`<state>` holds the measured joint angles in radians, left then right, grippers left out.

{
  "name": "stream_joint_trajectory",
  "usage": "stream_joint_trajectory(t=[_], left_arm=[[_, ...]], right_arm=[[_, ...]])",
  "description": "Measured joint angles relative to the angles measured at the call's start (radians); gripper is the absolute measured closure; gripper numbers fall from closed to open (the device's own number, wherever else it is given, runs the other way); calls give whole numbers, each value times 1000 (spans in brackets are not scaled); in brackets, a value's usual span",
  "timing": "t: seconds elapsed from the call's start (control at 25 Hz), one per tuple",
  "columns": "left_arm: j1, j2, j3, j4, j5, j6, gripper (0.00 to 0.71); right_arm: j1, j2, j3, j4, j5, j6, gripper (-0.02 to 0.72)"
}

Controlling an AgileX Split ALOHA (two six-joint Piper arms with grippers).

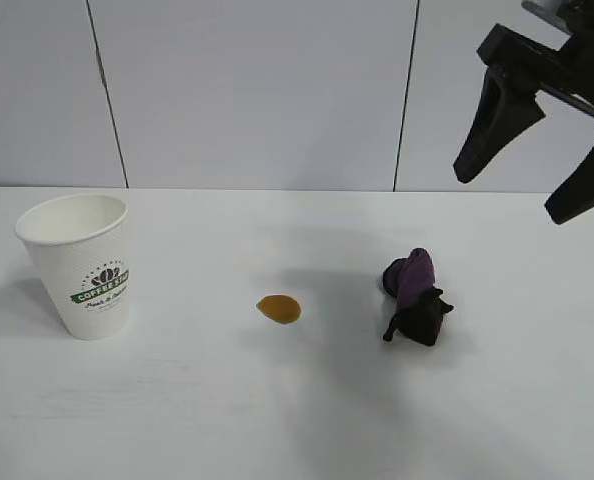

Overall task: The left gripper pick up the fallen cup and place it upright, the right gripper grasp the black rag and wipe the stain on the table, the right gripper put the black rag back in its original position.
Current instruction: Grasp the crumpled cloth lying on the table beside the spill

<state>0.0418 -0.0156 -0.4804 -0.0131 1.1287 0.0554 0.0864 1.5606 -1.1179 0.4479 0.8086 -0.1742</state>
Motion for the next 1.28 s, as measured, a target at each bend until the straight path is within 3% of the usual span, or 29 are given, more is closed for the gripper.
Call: stream_joint_trajectory(t=[0.12,0.28,0.56,1.08,1.28], left_arm=[[0,0,0,0,0,0,47],[0,0,0,0,0,1,47],[0,0,0,0,0,1,47],[0,0,0,0,0,2,47],[0,0,0,0,0,2,47]], right_arm=[[0,50,-7,1,14,10,274],[0,175,-61,22,78,24,282],[1,356,-223,35,121,63,282],[142,514,-439,-196,197,228,297],[147,538,-443,-258,224,256,297]])
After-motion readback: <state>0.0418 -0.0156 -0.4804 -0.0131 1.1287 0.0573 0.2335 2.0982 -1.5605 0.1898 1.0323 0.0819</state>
